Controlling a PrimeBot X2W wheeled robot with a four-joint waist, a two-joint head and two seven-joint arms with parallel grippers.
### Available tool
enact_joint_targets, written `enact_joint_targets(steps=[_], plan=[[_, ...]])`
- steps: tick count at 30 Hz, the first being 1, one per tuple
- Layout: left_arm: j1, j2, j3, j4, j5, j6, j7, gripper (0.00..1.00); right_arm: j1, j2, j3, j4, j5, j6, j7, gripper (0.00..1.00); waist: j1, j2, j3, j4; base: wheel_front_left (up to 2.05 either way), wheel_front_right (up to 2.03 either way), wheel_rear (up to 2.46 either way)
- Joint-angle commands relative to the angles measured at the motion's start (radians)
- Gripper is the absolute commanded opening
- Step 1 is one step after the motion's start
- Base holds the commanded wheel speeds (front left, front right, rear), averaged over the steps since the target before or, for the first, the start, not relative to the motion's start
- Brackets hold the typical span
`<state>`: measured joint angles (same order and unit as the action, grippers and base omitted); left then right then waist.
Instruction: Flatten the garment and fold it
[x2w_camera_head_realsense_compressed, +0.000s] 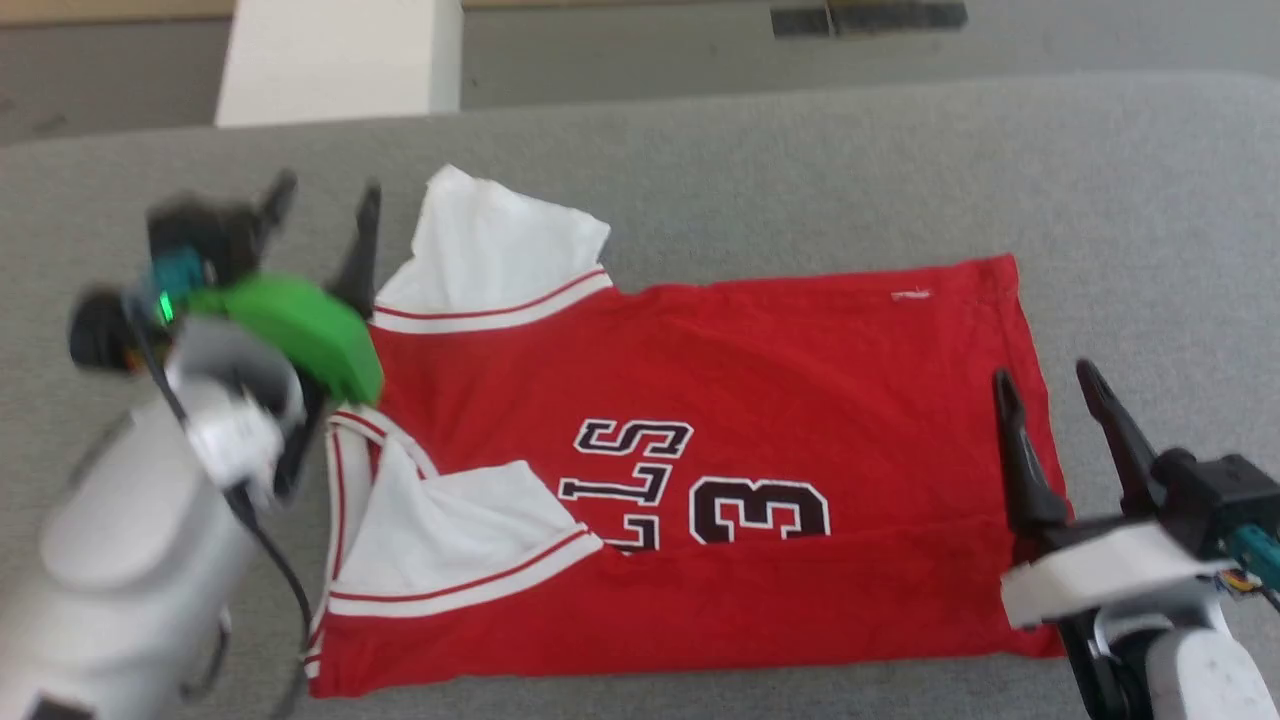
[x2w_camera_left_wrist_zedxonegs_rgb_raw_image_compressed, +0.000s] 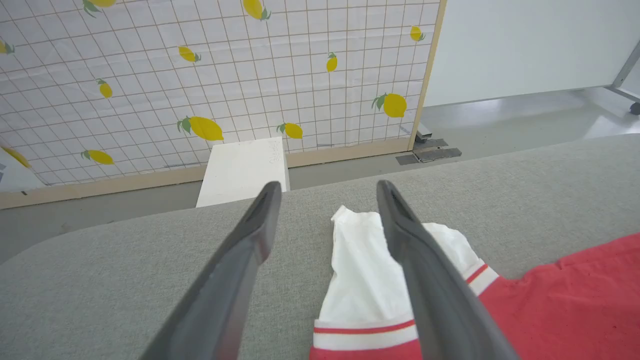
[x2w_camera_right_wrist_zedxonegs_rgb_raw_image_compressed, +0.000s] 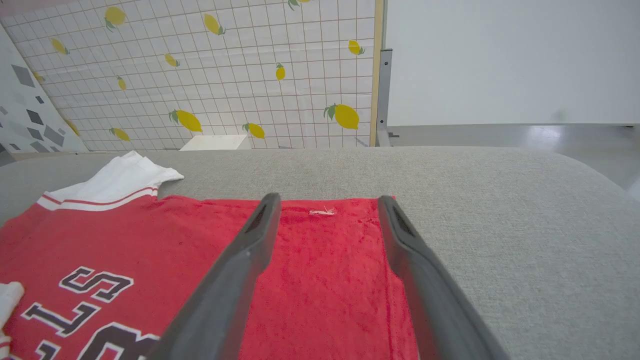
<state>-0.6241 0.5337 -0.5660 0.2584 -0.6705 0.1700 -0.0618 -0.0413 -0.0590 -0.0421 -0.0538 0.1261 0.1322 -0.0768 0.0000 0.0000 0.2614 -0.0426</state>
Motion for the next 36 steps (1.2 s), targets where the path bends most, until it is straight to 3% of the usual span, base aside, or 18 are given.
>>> enact_joint_targets(steps=[1, 5, 11, 20, 26, 27, 28, 29, 36], plan=[[-0.07, 0.009, -0.005, 0.034, 0.0, -0.028, 0.03, 1.0, -0.032, -0.004, 0.012, -0.005, -0.005, -0.002, -0.007, 1.0, 0.0, 0.0, 0.093, -0.053, 0.0, 0.0, 0.0], [-0.234, 0.013, -0.022, 0.132, -0.03, -0.106, 0.189, 1.0, -0.086, -0.004, 0.042, -0.011, 0.002, -0.002, -0.007, 1.0, 0.0, 0.0, 0.161, -0.094, 0.0, 0.0, 0.0], [-0.415, 0.028, -0.03, 0.219, -0.063, -0.126, 0.425, 1.0, -0.146, 0.0, 0.08, -0.006, 0.019, -0.002, -0.028, 1.0, 0.0, 0.0, 0.24, -0.149, 0.0, 0.0, 0.0], [-0.487, 0.089, -0.06, 0.262, -0.084, -0.041, 0.758, 1.0, -0.188, 0.006, 0.109, 0.038, 0.047, -0.002, -0.068, 1.0, 0.0, 0.0, 0.3, -0.197, 0.0, 0.0, 0.0], [-0.436, 0.117, -0.068, 0.219, -0.116, 0.009, 0.878, 0.98, -0.201, 0.008, 0.112, 0.054, 0.055, -0.002, -0.081, 1.0, 0.0, 0.0, 0.307, -0.202, 0.0, 0.0, 0.0], [-0.429, 0.123, -0.069, 0.21, -0.119, 0.016, 0.894, 0.61, -0.203, 0.008, 0.112, 0.055, 0.055, -0.002, -0.08, 1.0, 0.0, 0.0, 0.307, -0.202, 0.0, 0.0, 0.0], [-0.421, 0.13, -0.071, 0.197, -0.122, 0.022, 0.908, 0.14, -0.207, 0.008, 0.115, 0.056, 0.053, -0.002, -0.078, 1.0, 0.0, 0.0, 0.308, -0.201, 0.0, 0.0, 0.0], [-0.415, 0.135, -0.071, 0.185, -0.124, 0.024, 0.914, 0.0, -0.211, 0.008, 0.118, 0.055, 0.052, -0.002, -0.075, 1.0, 0.0, 0.0, 0.309, -0.2, 0.0, 0.0, 0.0], [-0.394, 0.159, -0.066, 0.111, -0.128, 0.036, 0.912, 0.0, -0.336, -0.015, 0.128, 0.061, 0.024, -0.002, 0.014, 1.0, 0.0, 0.0, 0.311, -0.194, 0.0, 0.0, 0.0]])
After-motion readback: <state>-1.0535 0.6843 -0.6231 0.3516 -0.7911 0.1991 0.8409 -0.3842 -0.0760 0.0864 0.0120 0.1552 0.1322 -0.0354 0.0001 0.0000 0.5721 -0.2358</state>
